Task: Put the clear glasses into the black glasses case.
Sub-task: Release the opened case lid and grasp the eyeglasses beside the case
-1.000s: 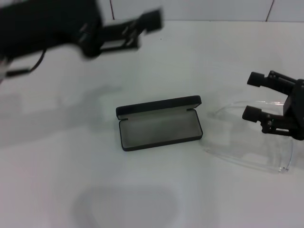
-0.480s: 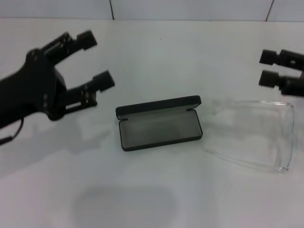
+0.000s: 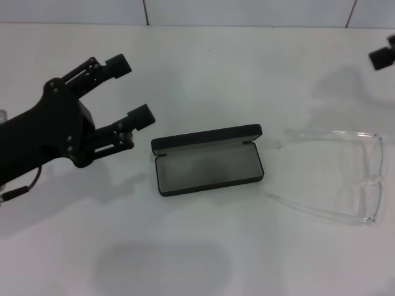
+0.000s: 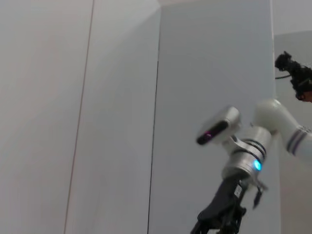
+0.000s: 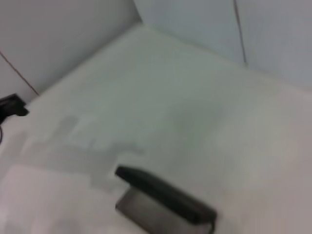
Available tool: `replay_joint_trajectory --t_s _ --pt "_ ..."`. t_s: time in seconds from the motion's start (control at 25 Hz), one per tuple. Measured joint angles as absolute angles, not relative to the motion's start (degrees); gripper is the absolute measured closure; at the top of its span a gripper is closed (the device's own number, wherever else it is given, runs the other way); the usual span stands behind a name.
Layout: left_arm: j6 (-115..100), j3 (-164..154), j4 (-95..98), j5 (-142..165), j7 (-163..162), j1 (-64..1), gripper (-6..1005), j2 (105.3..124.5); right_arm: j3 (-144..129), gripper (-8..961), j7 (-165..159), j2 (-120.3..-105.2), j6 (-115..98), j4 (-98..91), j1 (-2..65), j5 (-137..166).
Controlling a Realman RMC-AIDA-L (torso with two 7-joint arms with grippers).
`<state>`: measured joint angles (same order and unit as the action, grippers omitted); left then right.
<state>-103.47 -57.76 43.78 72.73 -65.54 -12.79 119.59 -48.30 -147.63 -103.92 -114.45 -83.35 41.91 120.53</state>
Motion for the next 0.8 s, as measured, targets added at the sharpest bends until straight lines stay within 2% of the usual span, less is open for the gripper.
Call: replay_joint_trajectory --t_s 0.04,0.12,0.36,0.8 --pt "-103.46 -57.79 43.36 72.80 -65.33 -13.10 131 119.61 -48.43 116 -150.35 -102.65 -116.16 -81.96 43.70 122.29" --pt "-103.43 -57.80 42.56 72.91 -64.92 -13.75 131 119.58 -48.78 115 -152.37 -101.71 -117.13 -80.43 45.35 125.95" --pt "-103.25 -57.53 42.29 73.21 -64.50 -13.96 132 119.46 -48.84 115 -153.27 -101.37 -117.15 -77.57 47.13 137.79" --pt "-101.79 -57.58 42.22 73.27 -63.13 -14.73 133 119.44 -50.34 115 -153.71 -104.23 -117.26 -71.26 47.86 148.69"
